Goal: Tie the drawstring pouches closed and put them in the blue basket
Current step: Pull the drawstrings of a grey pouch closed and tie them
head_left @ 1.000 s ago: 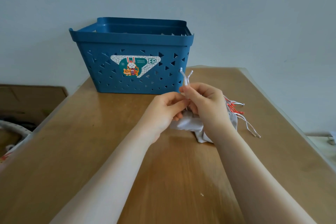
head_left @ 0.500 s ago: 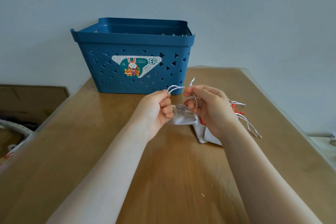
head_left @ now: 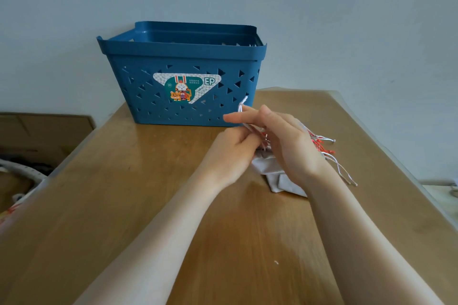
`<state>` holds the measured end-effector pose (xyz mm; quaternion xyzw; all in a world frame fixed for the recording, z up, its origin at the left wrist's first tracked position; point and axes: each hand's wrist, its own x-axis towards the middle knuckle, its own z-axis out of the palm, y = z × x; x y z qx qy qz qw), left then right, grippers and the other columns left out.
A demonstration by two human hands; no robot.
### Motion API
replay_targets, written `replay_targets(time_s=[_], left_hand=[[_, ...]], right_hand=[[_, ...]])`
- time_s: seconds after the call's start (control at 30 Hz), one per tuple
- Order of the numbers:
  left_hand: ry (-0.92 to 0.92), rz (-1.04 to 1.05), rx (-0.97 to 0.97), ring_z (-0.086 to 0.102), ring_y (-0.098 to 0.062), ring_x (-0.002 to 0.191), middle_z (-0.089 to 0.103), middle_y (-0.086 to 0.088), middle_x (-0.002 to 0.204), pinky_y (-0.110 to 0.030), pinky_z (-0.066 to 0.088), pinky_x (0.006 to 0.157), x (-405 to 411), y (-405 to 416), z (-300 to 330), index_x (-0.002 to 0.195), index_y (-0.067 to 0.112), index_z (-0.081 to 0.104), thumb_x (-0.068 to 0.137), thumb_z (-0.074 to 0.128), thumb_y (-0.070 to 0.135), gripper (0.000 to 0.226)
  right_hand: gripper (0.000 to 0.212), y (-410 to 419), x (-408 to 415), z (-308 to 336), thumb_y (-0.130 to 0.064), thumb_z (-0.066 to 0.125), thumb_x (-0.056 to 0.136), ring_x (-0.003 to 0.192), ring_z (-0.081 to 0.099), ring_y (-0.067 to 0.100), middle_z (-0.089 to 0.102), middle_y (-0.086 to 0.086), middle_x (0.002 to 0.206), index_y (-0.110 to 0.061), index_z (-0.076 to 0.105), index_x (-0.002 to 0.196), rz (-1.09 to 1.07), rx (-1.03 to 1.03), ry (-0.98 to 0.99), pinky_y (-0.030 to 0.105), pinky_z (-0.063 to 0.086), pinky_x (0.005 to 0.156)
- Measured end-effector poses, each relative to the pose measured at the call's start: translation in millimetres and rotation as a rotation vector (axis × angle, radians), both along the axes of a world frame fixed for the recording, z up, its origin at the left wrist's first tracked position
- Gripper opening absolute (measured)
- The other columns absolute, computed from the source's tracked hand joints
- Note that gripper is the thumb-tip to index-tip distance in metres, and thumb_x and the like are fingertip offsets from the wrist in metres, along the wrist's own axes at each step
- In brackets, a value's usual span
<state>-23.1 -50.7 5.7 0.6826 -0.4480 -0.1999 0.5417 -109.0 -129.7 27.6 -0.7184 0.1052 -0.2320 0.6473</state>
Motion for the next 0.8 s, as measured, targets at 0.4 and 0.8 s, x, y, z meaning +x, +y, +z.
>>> replay_targets(time_s=[0.4, 0.8], left_hand=[[0.180, 0.086, -0.070, 0.047, -0.011, 0.051, 0.052, 0.001, 0.048, -0.026, 0.041, 0.060, 20, 0, -3, 0.062, 0.002, 0.050, 0.099, 0.045, 0.023, 0.043], [0.381, -0.051, -0.086, 0.050, -0.004, 0.060, 0.062, 0.005, 0.066, -0.021, 0.040, 0.064, 26, 4, -1, 0.087, 0.012, 0.070, 0.095, 0.051, 0.013, 0.021]], right_hand=[[0.016, -29, -1, -10, -0.023, 0.062, 0.088, 0.074, 0.062, -0.002, 0.071, -0.002, 0.089, -0.017, 0.069, 0.101, -0.196, -0.539, 0.273, 0.018, 0.049, 0.077], [0.020, -25, -17, 5, -0.025, 0.057, 0.091, 0.083, 0.061, 0.013, 0.069, 0.001, 0.094, -0.018, 0.075, 0.086, -0.026, -0.438, 0.158, 0.032, 0.046, 0.071]])
